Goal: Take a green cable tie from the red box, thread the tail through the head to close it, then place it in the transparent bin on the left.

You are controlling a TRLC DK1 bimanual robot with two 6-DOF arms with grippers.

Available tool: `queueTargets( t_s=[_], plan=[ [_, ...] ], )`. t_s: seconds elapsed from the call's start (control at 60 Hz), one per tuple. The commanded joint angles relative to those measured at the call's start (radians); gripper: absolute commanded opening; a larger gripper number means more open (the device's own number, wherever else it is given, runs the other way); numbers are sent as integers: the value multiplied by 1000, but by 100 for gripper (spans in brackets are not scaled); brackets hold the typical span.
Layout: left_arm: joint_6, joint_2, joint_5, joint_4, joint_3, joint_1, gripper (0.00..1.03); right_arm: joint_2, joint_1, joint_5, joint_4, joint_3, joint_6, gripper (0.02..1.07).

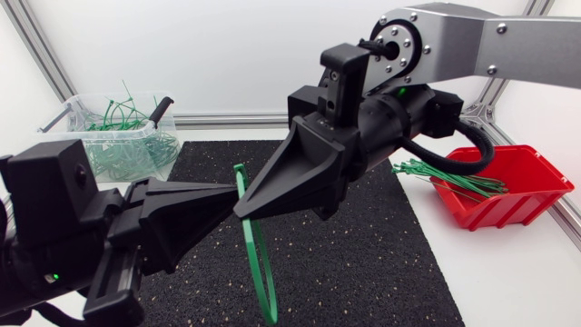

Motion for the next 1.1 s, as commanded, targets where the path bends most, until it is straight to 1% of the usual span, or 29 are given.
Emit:
queueTargets(
  t_s=[0.0,0.767,1.083],
  plan=[
    [2,3,0,6,0,7,4,25,-2,-24,-18,-1,-23,7],
    [12,-11,2,-2,-8,-5,4,23,-21,-24,-18,3,-37,7],
    [52,-16,-1,0,-16,-23,4,26,-21,-27,-18,0,-37,7]
  ],
)
